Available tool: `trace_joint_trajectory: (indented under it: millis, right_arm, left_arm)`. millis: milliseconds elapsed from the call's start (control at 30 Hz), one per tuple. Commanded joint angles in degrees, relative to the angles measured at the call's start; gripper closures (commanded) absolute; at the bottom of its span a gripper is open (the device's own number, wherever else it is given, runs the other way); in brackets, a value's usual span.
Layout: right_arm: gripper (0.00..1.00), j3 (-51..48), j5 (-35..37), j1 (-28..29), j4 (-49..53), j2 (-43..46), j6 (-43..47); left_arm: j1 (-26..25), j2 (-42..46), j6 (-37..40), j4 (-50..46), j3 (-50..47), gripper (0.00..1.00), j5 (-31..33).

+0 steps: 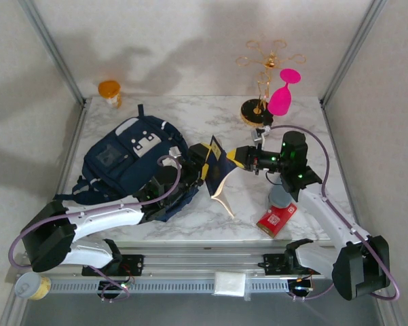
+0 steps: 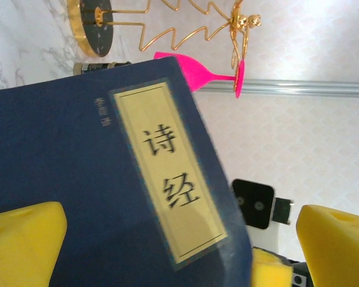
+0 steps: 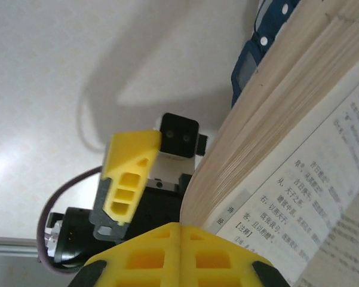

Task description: Pack the student bag

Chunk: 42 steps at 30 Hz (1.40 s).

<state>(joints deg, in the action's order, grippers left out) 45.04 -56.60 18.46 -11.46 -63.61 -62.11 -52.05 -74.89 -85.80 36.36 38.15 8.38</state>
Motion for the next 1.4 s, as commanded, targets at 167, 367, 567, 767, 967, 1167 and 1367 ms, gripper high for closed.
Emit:
trace_joint_trajectory:
  millis: [167, 367, 567, 767, 967, 1167, 1367]
  right_arm:
    - [1.0, 7.77, 1.56, 0.06, -1.38, -0.27, 3.53]
    - [1.0, 5.67, 0.55, 3.19, -12.28, -1.91, -3.3]
    - [1.0, -0.8, -0.35, 3.84, -18.41, -1.35, -9.06]
    - [1.0, -3.05, 0.97, 2.37, -8.63, 0.61, -2.77]
    - [1.0, -2.02, 3.68, 1.16, 2.41, 0.95, 4.75]
    - [1.0, -0.22, 5.24, 1.19, 5.85, 0.66, 7.95]
    - [1.0, 1.14, 5.04, 1.14, 8.44, 0.14, 10.62]
  left_arm:
    - [-0.51, 2.76, -4.39, -11.04, -0.67, 0.01, 1.66]
    - [-0.51, -0.09, -4.7, 1.35, -1.12, 0.01, 1.94]
    - [-0.59, 0.7, -1.74, 5.66, 1.09, 0.01, 6.26]
    - [-0.59, 2.58, 0.42, 5.61, 1.43, 0.12, 7.33]
    - [-0.77, 4.38, 1.72, 5.02, 0.08, 0.41, 7.87]
    - [-0.77, 3.88, 2.17, 2.51, 0.5, 0.68, 6.42]
    - [-0.66, 2.87, 1.96, 1.08, 0.87, 0.85, 4.51]
